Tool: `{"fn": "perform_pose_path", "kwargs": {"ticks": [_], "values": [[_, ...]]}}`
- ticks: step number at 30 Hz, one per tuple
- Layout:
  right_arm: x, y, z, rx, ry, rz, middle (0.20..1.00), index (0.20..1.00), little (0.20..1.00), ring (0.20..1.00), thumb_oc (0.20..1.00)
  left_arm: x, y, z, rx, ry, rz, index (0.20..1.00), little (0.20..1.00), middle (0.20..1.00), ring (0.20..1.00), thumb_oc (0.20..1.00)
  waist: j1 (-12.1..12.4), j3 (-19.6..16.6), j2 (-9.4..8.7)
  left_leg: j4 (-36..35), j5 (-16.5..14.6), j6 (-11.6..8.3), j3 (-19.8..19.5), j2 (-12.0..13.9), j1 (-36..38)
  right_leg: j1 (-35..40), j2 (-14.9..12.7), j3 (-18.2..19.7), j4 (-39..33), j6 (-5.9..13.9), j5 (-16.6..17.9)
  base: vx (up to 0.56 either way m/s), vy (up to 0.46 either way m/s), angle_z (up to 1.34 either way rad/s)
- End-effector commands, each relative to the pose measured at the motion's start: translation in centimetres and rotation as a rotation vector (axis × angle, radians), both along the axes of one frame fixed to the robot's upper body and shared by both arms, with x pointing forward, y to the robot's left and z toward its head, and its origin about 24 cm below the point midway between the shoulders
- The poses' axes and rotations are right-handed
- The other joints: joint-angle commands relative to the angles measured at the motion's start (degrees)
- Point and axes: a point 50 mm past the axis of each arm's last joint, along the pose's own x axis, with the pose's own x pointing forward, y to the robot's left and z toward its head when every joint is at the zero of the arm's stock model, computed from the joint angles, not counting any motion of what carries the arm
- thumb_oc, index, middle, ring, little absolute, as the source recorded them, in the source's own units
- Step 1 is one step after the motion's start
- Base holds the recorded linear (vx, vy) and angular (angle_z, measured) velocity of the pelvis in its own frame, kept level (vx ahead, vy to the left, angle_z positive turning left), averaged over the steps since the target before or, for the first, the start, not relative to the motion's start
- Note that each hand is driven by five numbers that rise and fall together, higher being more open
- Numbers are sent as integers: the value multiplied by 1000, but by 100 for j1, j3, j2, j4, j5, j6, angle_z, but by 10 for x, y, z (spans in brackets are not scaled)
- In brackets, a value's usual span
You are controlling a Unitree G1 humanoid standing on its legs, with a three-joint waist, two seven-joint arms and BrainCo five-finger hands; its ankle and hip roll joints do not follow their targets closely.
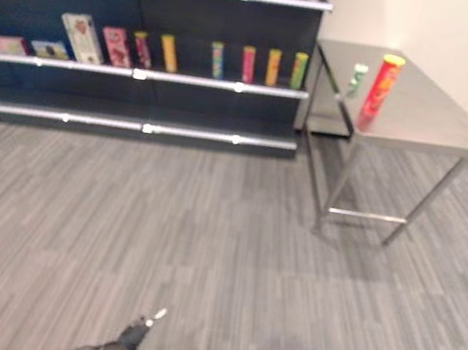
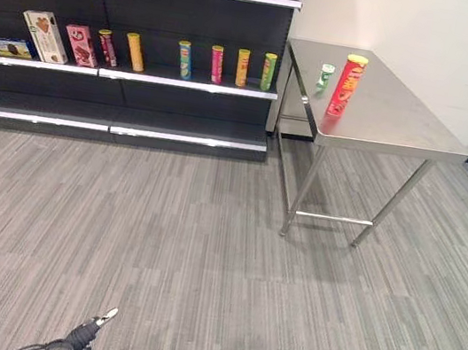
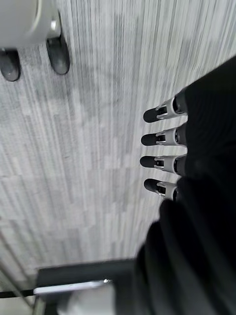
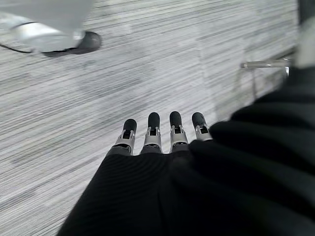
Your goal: Put the goods on the table back onto the shelves and tidy them up.
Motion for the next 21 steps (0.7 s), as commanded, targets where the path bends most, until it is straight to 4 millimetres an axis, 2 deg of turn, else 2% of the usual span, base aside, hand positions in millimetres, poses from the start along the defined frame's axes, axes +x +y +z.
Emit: {"fn": "perform_pose_path", "kwargs": {"ticks": [1, 12, 21], "values": [[22, -9, 8, -28, -69, 4, 1000, 1000, 1000, 1000, 1000, 21, 4, 7, 11, -64, -16, 1000, 1000, 1000, 1000, 1000, -107, 409, -100, -390, -250, -469, -530, 318, 518, 1096, -280, 301, -1288, 623, 326, 0, 0, 0], [22, -6, 7, -23, -62, 16, 1000, 1000, 1000, 1000, 1000, 8, 2, 1, 2, -10, -8, 1000, 1000, 1000, 1000, 1000, -80, 398, -94, -390, -263, -469, -539, 317, 548, 1132, -286, 301, -1284, 616, 311, 3, -1, -1], [22, -6, 6, -25, -50, 36, 1000, 1000, 1000, 1000, 1000, 7, 3, 1, 15, -7, -14, 1000, 1000, 1000, 1000, 1000, -49, 400, -96, -390, -261, -456, -571, 305, 546, 1116, -300, 283, -1232, 616, 287, 0, 0, 0]]}}
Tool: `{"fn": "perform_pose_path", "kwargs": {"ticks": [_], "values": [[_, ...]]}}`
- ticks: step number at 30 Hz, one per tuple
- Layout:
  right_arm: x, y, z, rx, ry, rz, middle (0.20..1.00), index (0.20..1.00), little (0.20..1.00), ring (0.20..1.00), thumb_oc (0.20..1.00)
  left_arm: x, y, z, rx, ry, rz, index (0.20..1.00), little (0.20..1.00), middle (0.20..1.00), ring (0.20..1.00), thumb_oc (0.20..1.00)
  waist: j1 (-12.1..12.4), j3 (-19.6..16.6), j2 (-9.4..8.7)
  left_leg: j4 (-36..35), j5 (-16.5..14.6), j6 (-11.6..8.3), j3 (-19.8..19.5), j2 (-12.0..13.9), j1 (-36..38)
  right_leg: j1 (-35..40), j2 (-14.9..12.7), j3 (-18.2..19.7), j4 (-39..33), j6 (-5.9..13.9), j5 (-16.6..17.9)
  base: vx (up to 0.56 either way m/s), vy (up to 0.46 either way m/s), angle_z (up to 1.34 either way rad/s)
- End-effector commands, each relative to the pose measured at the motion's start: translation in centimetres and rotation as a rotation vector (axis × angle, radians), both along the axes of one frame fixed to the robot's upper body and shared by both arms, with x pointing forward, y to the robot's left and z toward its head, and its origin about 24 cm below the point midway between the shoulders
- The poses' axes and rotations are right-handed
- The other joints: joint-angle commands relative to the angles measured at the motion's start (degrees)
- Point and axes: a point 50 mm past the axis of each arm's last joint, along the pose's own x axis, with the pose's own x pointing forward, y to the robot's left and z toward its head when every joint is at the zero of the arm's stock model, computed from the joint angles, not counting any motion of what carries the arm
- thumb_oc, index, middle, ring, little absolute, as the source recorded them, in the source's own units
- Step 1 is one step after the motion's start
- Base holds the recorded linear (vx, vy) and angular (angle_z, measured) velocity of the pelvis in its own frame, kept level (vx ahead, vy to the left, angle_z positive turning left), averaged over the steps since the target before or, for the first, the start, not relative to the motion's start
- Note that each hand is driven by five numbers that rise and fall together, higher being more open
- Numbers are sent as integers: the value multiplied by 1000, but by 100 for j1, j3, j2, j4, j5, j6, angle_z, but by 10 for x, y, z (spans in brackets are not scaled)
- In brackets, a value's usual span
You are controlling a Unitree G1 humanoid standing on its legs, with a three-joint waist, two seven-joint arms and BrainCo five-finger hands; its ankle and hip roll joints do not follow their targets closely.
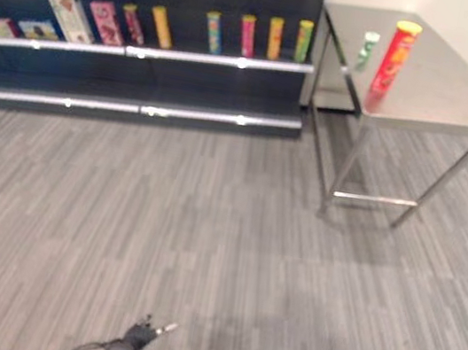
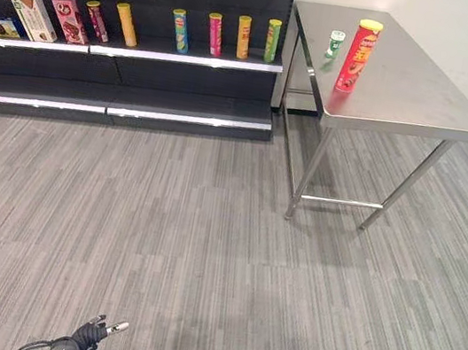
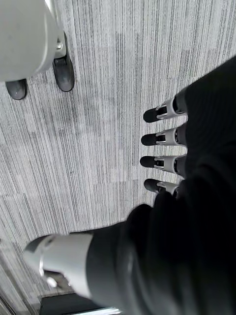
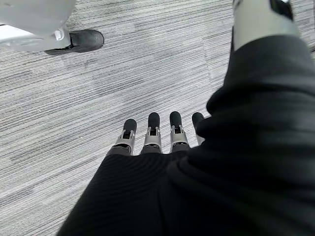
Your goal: Put the goods on the table back onto the shelves and tidy them up.
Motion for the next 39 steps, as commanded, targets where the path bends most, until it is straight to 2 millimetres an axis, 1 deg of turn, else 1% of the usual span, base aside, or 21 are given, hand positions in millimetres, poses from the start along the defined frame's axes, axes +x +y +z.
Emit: {"fn": "perform_pose_path", "kwargs": {"ticks": [1, 12, 18, 20, 21, 22, 23, 24, 25, 26, 27, 28, 29, 30, 32, 33, 35, 36, 37, 38, 39], "values": [[10, -3, 3, -18, -27, 25, 1000, 1000, 1000, 1000, 1000, 9, 5, 2, 27, -16, -7, 1000, 1000, 1000, 1000, 1000, -49, -106, -241, -120, -302, -454, -364, 184, 142, 225, -464, 306, -33, 720, -222, 0, 0, 0], [17, -4, 5, -29, -32, 50, 1000, 1000, 1000, 1000, 1000, 7, 11, 2, 39, -5, 3, 1000, 1000, 1000, 1000, 1000, 19, -88, -256, -120, -274, -425, -332, 174, 9, 59, -495, 288, 8, 777, -179, 0, 0, 0], [20, -4, 6, -27, -34, 49, 1000, 1000, 1000, 1000, 1000, 14, 13, 5, 38, -32, 28, 1000, 1000, 1000, 1000, 1000, 22, -22, -260, -120, -258, -368, -341, 115, -116, -71, -526, 339, 115, 809, -206, 34, 53, -2], [23, -4, 7, -25, -49, 32, 1000, 1000, 1000, 1000, 1000, 21, 14, 8, 33, -59, 49, 1000, 1000, 1000, 1000, 1000, 34, 51, -288, -58, -284, -270, -352, 57, -227, -296, -575, 406, 463, 883, -277, 26, 106, -7], [23, -4, 7, -25, -49, 32, 1000, 1000, 1000, 1000, 1000, 21, 14, 8, 33, -59, 49, 1000, 1000, 1000, 1000, 1000, 35, 48, -289, -56, -285, -269, -350, 56, -231, -304, -575, 408, 471, 884, -281, 11, 87, -6], [24, -4, 7, -24, -55, 28, 1000, 1000, 1000, 1000, 1000, 23, 14, 9, 31, -68, 55, 1000, 1000, 1000, 1000, 1000, 44, 76, -289, -5, -334, -218, -356, 28, -277, -436, -604, 432, 727, 915, -329, -6, 125, -6], [30, -3, 10, -21, -80, 31, 1000, 1000, 1000, 1000, 1000, 29, 17, 12, 32, -90, 64, 1000, 1000, 1000, 1000, 1000, 58, 184, -297, 155, -443, -92, -418, -53, -354, -757, -673, 497, 1372, 976, -310, -7, 125, -11], [30, -3, 10, -21, -80, 31, 1000, 1000, 1000, 1000, 1000, 29, 17, 12, 32, -90, 64, 1000, 1000, 1000, 1000, 1000, 62, 180, -301, 162, -446, -91, -414, -57, -364, -773, -676, 503, 1391, 977, -320, 20, 186, -18], [35, -4, 12, -20, -103, 23, 1000, 1000, 1000, 1000, 1000, 30, 18, 12, 36, -91, 65, 1000, 1000, 1000, 1000, 1000, 27, 284, -290, 248, -534, 40, -463, -134, -324, -1159, -781, 599, 2222, 990, 11, 51, 145, -9], [36, -5, 13, -21, -111, 19, 1000, 1000, 1000, 1000, 1000, 30, 20, 13, 42, -89, 67, 1000, 1000, 1000, 1000, 1000, 2, 335, -281, 275, -572, 86, -478, -152, -283, -1324, -803, 646, 2554, 943, 159, 51, 145, -4], [37, -5, 13, -21, -111, 19, 1000, 1000, 1000, 1000, 1000, 30, 20, 13, 42, -89, 67, 1000, 1000, 1000, 1000, 1000, 6, 334, -285, 277, -573, 87, -473, -156, -286, -1334, -805, 652, 2568, 944, 152, 118, 112, 14], [40, -6, 16, -19, -136, 5, 1000, 1000, 1000, 1000, 1000, 31, 22, 14, 47, -92, 66, 1000, 1000, 1000, 1000, 1000, -53, 440, -200, 389, -658, 151, -549, -133, -231, -1612, -788, 749, 3172, 807, 316, 165, 91, 11], [40, -7, 16, -19, -136, -2, 1000, 1000, 1000, 1000, 1000, 31, 22, 14, 47, -93, 64, 1000, 1000, 1000, 1000, 1000, -71, 456, -160, 408, -692, 150, -574, -114, -193, -1684, -781, 768, 3345, 750, 270, 166, 91, 13], [40, -7, 16, -19, -136, -2, 1000, 1000, 1000, 1000, 1000, 31, 22, 14, 47, -93, 64, 1000, 1000, 1000, 1000, 1000, -71, 458, -163, 409, -694, 150, -573, -117, -191, -1687, -783, 770, 3355, 749, 262, 143, 31, 3], [38, -9, 17, -15, -147, -26, 1000, 1000, 1000, 1000, 1000, 32, 22, 15, 45, -99, 61, 1000, 1000, 1000, 1000, 1000, -113, 447, -80, 403, -779, 130, -579, -72, -79, -1798, -829, 707, 3527, 700, 174, 285, 22, 1], [32, -10, 15, -12, -135, -41, 1000, 1000, 1000, 1000, 1000, 32, 22, 15, 45, -100, 57, 1000, 1000, 1000, 1000, 1000, -169, 377, -62, 306, -873, 69, -593, -76, 119, -1827, -794, 579, 3059, 693, -14, 486, -24, -4], [28, -12, 14, -11, -122, -45, 1000, 1000, 1000, 1000, 1000, 31, 22, 14, 43, -98, 54, 1000, 1000, 1000, 1000, 1000, -266, 321, -62, 190, -957, -14, -632, -66, 386, -1892, -679, 402, 2250, 800, -32, 387, -59, -15], [28, -12, 14, -11, -122, -45, 1000, 1000, 1000, 1000, 1000, 31, 22, 14, 43, -97, 54, 1000, 1000, 1000, 1000, 1000, -273, 332, -49, 182, -962, -16, -640, -50, 408, -1863, -669, 387, 2234, 797, -31, 404, -99, -7], [22, -12, 12, -8, -106, -50, 1000, 1000, 1000, 1000, 1000, 28, 19, 12, 33, -90, 52, 1000, 1000, 1000, 1000, 1000, -396, 303, -93, 170, -1018, -93, -743, -87, 639, -1974, -480, 330, 1232, 969, 194, 497, -115, 2], [18, -12, 11, -7, -96, -54, 1000, 1000, 1000, 1000, 1000, 27, 18, 12, 30, -90, 58, 1000, 1000, 1000, 1000, 1000, -499, 321, -112, 174, -1024, -135, -870, -93, 857, -2161, -332, 320, 745, 1042, 441, 667, -158, 16], [13, -11, 9, -3, -81, -57, 1000, 1000, 1000, 1000, 1000, 27, 15, 11, 21, -86, 49, 1000, 1000, 1000, 1000, 1000, -576, 311, -89, 131, -1079, -192, -923, -55, 1003, -2171, -273, 218, 369, 1100, 527, 387, -84, 14]]}}
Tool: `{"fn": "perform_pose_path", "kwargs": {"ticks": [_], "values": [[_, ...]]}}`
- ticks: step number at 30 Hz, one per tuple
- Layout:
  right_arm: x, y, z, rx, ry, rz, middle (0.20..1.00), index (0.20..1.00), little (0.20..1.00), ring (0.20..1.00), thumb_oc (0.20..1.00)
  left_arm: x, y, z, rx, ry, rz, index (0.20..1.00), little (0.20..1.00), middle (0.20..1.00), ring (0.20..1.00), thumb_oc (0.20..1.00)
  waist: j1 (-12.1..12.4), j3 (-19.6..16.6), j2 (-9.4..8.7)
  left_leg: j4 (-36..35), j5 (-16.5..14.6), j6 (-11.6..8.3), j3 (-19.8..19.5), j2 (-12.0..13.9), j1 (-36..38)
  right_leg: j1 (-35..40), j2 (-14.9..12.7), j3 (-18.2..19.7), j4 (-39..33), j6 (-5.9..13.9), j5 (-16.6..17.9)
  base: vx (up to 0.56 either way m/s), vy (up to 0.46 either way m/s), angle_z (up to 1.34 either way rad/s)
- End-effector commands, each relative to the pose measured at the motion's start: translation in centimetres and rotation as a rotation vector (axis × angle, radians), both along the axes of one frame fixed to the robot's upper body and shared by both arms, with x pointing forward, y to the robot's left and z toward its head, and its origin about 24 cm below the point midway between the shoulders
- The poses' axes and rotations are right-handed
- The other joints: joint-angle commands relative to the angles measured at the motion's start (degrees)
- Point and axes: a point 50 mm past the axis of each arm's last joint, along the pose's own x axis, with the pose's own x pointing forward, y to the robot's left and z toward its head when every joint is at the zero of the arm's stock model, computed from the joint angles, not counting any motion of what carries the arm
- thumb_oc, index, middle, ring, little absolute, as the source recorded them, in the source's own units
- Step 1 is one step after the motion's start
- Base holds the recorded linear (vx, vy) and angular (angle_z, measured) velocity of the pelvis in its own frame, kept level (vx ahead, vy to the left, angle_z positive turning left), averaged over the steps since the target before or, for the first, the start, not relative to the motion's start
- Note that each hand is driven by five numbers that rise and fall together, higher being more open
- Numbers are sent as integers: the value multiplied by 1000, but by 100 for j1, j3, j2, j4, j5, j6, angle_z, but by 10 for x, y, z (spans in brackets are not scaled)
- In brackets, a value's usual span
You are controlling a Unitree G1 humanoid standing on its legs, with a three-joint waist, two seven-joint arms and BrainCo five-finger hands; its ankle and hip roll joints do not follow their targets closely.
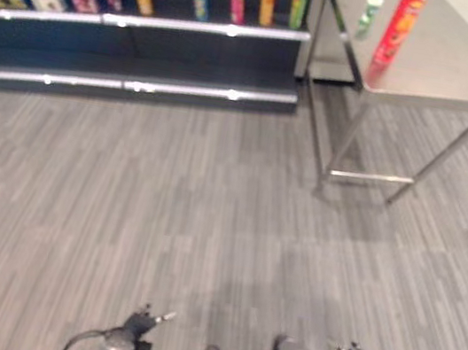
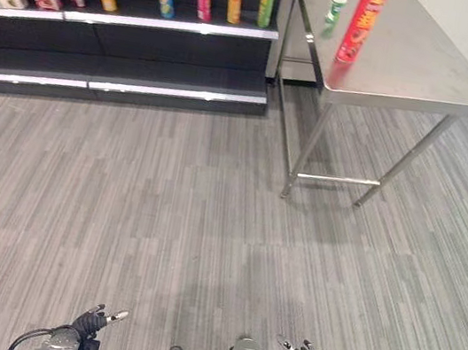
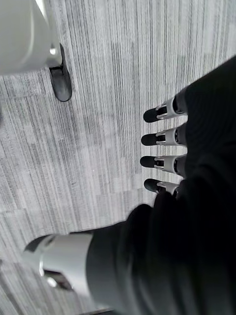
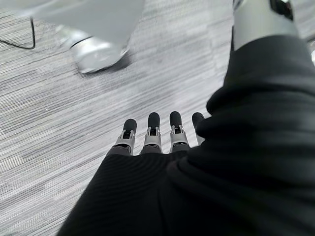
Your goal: Put the goods on the table back onto the shelves and tidy them up.
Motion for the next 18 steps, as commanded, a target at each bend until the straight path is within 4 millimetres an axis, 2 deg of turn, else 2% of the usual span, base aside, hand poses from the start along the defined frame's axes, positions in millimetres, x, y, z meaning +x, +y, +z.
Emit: {"fn": "perform_pose_path", "kwargs": {"ticks": [1, 3, 4, 5, 6, 8, 10, 11, 12, 14, 15, 16, 17, 18], "values": [[-4, -13, 4, -20, -23, -50, 1000, 1000, 1000, 1000, 1000, 8, 8, 6, -2, -63, 35, 1000, 1000, 1000, 1000, 1000, -182, -72, 48, 109, -629, -394, -783, -200, 1076, 45, 372, -244, -930, 188, 799, 321, -68, 33], [-12, -13, 2, -20, -3, -54, 1000, 1000, 1000, 1000, 1000, 7, 4, 5, -12, -59, 27, 1000, 1000, 1000, 1000, 1000, -294, -95, 82, 183, -588, -505, -897, -143, 1288, -28, 463, -428, -1181, 224, 952, 496, -136, 64], [-21, -15, 0, -22, 19, -57, 1000, 1000, 1000, 1000, 1000, 3, -1, 2, -25, -42, 7, 1000, 1000, 1000, 1000, 1000, -343, -197, 99, 418, -467, -643, -925, -67, 1388, 154, 441, -569, -1192, 117, 1025, 540, -172, 67], [-21, -15, 0, -22, 19, -56, 1000, 1000, 1000, 1000, 1000, 3, -1, 2, -25, -42, 7, 1000, 1000, 1000, 1000, 1000, -349, -193, 107, 419, -472, -645, -929, -58, 1395, 165, 446, -578, -1196, 116, 1023, 576, -209, 38], [-21, -17, 0, -25, 20, -55, 1000, 1000, 1000, 1000, 1000, 2, -3, 1, -32, -36, 13, 1000, 1000, 1000, 1000, 1000, -420, -268, 169, 738, -107, -788, -993, 31, 1377, 192, 519, -474, -1029, 3, 1068, 351, -142, 32], [-24, -20, 0, -31, 34, -62, 1000, 1000, 1000, 1000, 1000, 4, -7, 1, -55, -45, 11, 1000, 1000, 1000, 1000, 1000, -361, -282, 164, 1816, 578, -1010, -908, 44, 911, 604, 489, -460, -1113, -123, 1015, 431, -181, 44], [-20, -25, 3, -36, 13, -73, 1000, 1000, 1000, 1000, 1000, 4, -9, 1, -61, -45, 6, 1000, 1000, 1000, 1000, 1000, -304, -224, 58, 3361, 1250, -1158, -675, 59, 165, 1034, 459, -405, -1181, -358, 827, 470, -270, 12], [-11, -27, 6, -51, 2, -56, 1000, 1000, 1000, 1000, 1000, 3, -4, 2, -52, -45, 33, 1000, 1000, 1000, 1000, 1000, -115, -125, -170, 4441, 1275, -976, -190, 156, -495, 1476, 388, -313, -1229, -563, 574, 548, -335, 2], [-6, -27, 7, -59, -4, -42, 1000, 1000, 1000, 1000, 1000, 4, -3, 2, -53, -50, 43, 1000, 1000, 1000, 1000, 1000, 20, -69, -195, 4697, 1001, -846, 10, 210, -831, 1644, 393, -246, -1225, -590, 471, 544, -280, 2], [1, -26, 9, -62, -15, -18, 1000, 1000, 1000, 1000, 1000, 3, -5, 2, -67, -54, 60, 1000, 1000, 1000, 1000, 1000, 237, -2, -293, 4566, 659, -721, 154, 114, -1459, 1984, 326, -129, -1244, -585, 287, 411, -72, -27], [5, -26, 10, -61, -28, -6, 1000, 1000, 1000, 1000, 1000, 1, -6, 1, -73, -51, 63, 1000, 1000, 1000, 1000, 1000, 326, 12, -300, 4083, 591, -710, 238, 209, -1624, 2140, 295, -122, -1261, -545, 197, 309, -24, -36], [5, -25, 10, -61, -28, -6, 1000, 1000, 1000, 1000, 1000, 1, -5, 1, -72, -52, 63, 1000, 1000, 1000, 1000, 1000, 324, 2, -316, 4056, 612, -708, 243, 193, -1624, 2129, 279, -121, -1261, -543, 198, 498, 64, -21], [12, -24, 13, -60, -53, 5, 1000, 1000, 1000, 1000, 1000, -1, -6, 0, -72, -45, 70, 1000, 1000, 1000, 1000, 1000, 450, 34, -300, 2467, 671, -738, 369, 466, -1837, 2447, 239, -119, -1311, -461, -55, 507, 112, -8], [15, -22, 13, -62, -61, 15, 1000, 1000, 1000, 1000, 1000, -2, -5, 0, -67, -41, 63, 1000, 1000, 1000, 1000, 1000, 518, 17, -238, 1417, 868, -771, 377, 558, -1715, 2560, 247, -134, -1308, -424, -181, 697, 161, 0]]}}
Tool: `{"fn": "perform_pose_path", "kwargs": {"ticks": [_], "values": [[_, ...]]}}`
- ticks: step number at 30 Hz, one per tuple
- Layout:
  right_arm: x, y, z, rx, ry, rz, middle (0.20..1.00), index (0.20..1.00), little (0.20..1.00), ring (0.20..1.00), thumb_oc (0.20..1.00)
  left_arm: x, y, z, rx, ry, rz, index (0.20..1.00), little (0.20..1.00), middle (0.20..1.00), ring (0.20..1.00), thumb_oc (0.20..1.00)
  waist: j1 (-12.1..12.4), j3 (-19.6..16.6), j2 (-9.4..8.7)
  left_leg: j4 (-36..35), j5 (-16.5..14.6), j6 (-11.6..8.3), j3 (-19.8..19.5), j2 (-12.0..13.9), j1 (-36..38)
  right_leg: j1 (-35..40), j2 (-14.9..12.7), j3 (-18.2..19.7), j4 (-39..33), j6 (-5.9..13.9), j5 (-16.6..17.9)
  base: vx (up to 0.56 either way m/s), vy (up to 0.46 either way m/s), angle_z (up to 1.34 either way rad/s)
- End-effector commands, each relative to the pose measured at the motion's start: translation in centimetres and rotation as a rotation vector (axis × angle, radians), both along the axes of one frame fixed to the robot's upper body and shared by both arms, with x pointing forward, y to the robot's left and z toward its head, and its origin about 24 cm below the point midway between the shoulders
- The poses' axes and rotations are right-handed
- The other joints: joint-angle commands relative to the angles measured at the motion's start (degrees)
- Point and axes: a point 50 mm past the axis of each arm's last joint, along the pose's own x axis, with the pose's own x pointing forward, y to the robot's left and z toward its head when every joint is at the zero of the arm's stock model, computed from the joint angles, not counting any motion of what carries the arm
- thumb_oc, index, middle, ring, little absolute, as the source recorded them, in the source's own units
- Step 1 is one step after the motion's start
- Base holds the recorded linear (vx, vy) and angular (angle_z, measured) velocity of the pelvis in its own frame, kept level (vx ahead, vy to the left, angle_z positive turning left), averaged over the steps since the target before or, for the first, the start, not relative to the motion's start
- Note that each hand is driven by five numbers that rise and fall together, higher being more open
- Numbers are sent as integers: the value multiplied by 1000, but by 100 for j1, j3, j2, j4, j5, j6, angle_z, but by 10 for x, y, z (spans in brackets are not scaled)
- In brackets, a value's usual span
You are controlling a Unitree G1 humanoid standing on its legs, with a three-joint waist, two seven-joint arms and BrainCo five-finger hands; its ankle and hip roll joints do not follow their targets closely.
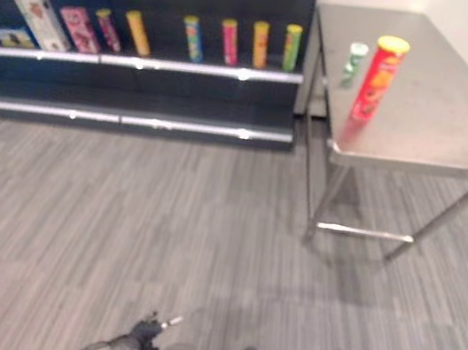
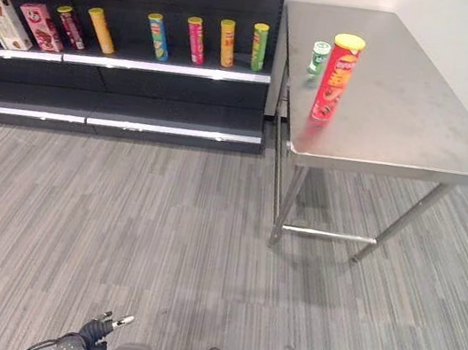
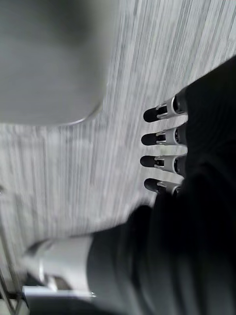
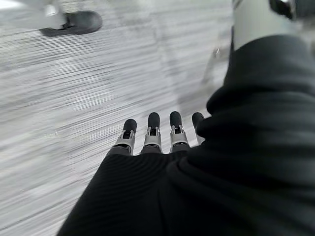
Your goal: Put the goods on the table back onto the shelves and tidy them up.
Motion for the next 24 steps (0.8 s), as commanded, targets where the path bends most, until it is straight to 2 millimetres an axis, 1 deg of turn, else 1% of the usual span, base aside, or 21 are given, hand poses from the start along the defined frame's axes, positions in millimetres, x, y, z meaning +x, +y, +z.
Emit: {"fn": "perform_pose_path", "kwargs": {"ticks": [1, 2, 4, 5, 6, 7, 8, 9, 10, 11, 12, 13, 14, 15, 17, 18, 19, 20, 21, 22, 24], "values": [[7, -12, 9, -41, -50, 6, 1000, 1000, 1000, 1000, 1000, 4, 7, 4, 32, -32, -16, 1000, 1000, 1000, 1000, 1000, 195, 235, 34, -3141, 836, 144, 219, 215, 417, 410, -277, 414, 239, 1038, -638, 555, 157, 14], [8, -11, 9, -46, -51, 9, 1000, 1000, 1000, 1000, 1000, 3, 7, 4, 32, -28, -13, 1000, 1000, 1000, 1000, 1000, 263, 200, 65, -3690, 932, 75, 67, 211, 396, 566, -306, 464, 233, 1069, -731, 578, 180, 5], [7, -12, 8, -55, -42, 18, 1000, 1000, 1000, 1000, 1000, -2, 8, 1, 43, -3, -12, 1000, 1000, 1000, 1000, 1000, 323, 143, 113, -3960, 1096, -175, -167, 287, 128, 880, -414, 623, 294, 1157, -919, 537, 237, -30], [10, -11, 9, -55, -46, 32, 1000, 1000, 1000, 1000, 1000, -8, 10, 0, 45, 18, -20, 1000, 1000, 1000, 1000, 1000, 326, 60, 198, -3960, 1091, -171, -208, 324, 227, 922, -451, 733, 356, 1207, -958, 519, 269, -87], [9, -9, 8, -51, -44, 42, 1000, 1000, 1000, 1000, 1000, -10, 11, -1, 48, 20, -11, 1000, 1000, 1000, 1000, 1000, 378, 17, 232, -3960, 1351, -212, -239, 361, 326, 1059, -542, 773, 378, 1254, -990, 352, 180, -94], [8, -8, 8, -51, -43, 42, 1000, 1000, 1000, 1000, 1000, -10, 11, -1, 48, 21, -11, 1000, 1000, 1000, 1000, 1000, 379, 31, 222, -3960, 1348, -211, -234, 352, 345, 1079, -553, 773, 374, 1256, -994, 365, 208, -84], [10, -6, 8, -45, -49, 56, 1000, 1000, 1000, 1000, 1000, -10, 13, 0, 53, 16, -7, 1000, 1000, 1000, 1000, 1000, 407, -42, 205, -3902, 1356, -171, -189, 307, 410, 1056, -751, 851, 481, 1353, -883, 458, 330, -54], [8, -2, 6, -43, -38, 68, 1000, 1000, 1000, 1000, 1000, -11, 18, 1, 68, 16, 6, 1000, 1000, 1000, 1000, 1000, 446, -129, 78, -3778, 1209, -46, -20, 165, 604, 869, -1183, 959, 1009, 1604, -386, 573, 428, -55], [8, -2, 6, -38, -38, 58, 1000, 1000, 1000, 1000, 1000, -8, 20, 2, 75, 7, 7, 1000, 1000, 1000, 1000, 1000, 410, -133, 42, -3751, 1112, 18, 79, 86, 719, 633, -1344, 1034, 1510, 1708, 131, 398, 308, -65], [8, -2, 6, -39, -38, 58, 1000, 1000, 1000, 1000, 1000, -8, 20, 2, 75, 7, 7, 1000, 1000, 1000, 1000, 1000, 418, -145, 52, -3745, 1112, 16, 82, 100, 701, 613, -1332, 1044, 1509, 1706, 141, 229, 211, -76], [7, -3, 6, -40, -31, 53, 1000, 1000, 1000, 1000, 1000, -3, 24, 5, 88, -10, 2, 1000, 1000, 1000, 1000, 1000, 347, -102, 47, -3780, 990, 137, 146, -10, 927, 353, -1404, 1139, 2009, 1660, 535, 259, 293, -62], [10, -2, 7, -31, -48, 28, 1000, 1000, 1000, 1000, 1000, 4, 31, 9, 105, -30, 11, 1000, 1000, 1000, 1000, 1000, 270, -31, 145, -3833, 818, 316, 241, -49, 1172, -150, -1435, 1072, 2780, 1459, 922, 350, 381, -32], [8, -1, 5, -29, -43, 19, 1000, 1000, 1000, 1000, 1000, 7, 35, 11, 119, -40, 18, 1000, 1000, 1000, 1000, 1000, 242, 0, 183, -3881, 719, 378, 315, -62, 1288, -328, -1506, 922, 2958, 1419, 911, 318, 339, -5], [4, -2, 4, -26, -32, -1, 1000, 1000, 1000, 1000, 1000, 10, 36, 12, 117, -48, 19, 1000, 1000, 1000, 1000, 1000, 175, 25, 203, -3918, 639, 405, 335, -102, 1423, -533, -1449, 788, 3016, 1360, 741, 247, 215, 8], [-1, -6, 2, -24, -16, -37, 1000, 1000, 1000, 1000, 1000, 16, 37, 15, 120, -65, 18, 1000, 1000, 1000, 1000, 1000, 32, 89, 216, -3960, 481, 427, 286, -191, 1605, -801, -1130, 474, 2591, 1352, 139, 224, 134, 15], [-3, -7, 1, -24, -8, -49, 1000, 1000, 1000, 1000, 1000, 18, 37, 16, 122, -68, 12, 1000, 1000, 1000, 1000, 1000, -11, 82, 226, -3960, 453, 431, 293, -219, 1608, -855, -990, 344, 2290, 1368, -17, 182, 69, 30], [-5, -8, 0, -23, 0, -62, 1000, 1000, 1000, 1000, 1000, 20, 37, 16, 124, -70, 5, 1000, 1000, 1000, 1000, 1000, -95, 121, 218, -3960, 395, 433, 282, -256, 1682, -1022, -789, 271, 2023, 1380, -109, 104, 30, 33], [-5, -8, 1, -24, 0, -62, 1000, 1000, 1000, 1000, 1000, 20, 37, 16, 123, -70, 5, 1000, 1000, 1000, 1000, 1000, -107, 137, 218, -3960, 383, 431, 270, -256, 1704, -996, -791, 259, 2027, 1379, -126, 122, 28, 26], [-7, -10, 0, -23, 2, -75, 1000, 1000, 1000, 1000, 1000, 22, 35, 16, 122, -73, -7, 1000, 1000, 1000, 1000, 1000, -183, 170, 193, -3960, 303, 438, 241, -311, 1778, -1092, -644, 257, 1673, 1439, -121, 185, 17, 18], [-20, -14, -3, -20, 38, -116, 1000, 1000, 1000, 1000, 1000, 24, 35, 16, 146, -58, -46, 1000, 1000, 1000, 1000, 1000, -306, 180, 112, -3955, 189, 478, 135, -458, 1866, -1013, -469, 512, 992, 1437, -107, 245, 18, 10], [-31, -17, -6, -23, 67, -137, 1000, 1000, 1000, 1000, 1000, 28, 29, 17, 125, -79, -60, 1000, 1000, 1000, 1000, 1000, -296, 188, 44, -3960, 117, 471, 150, -496, 1955, -791, -428, 592, 713, 1455, -56, 159, -5, 19]]}}
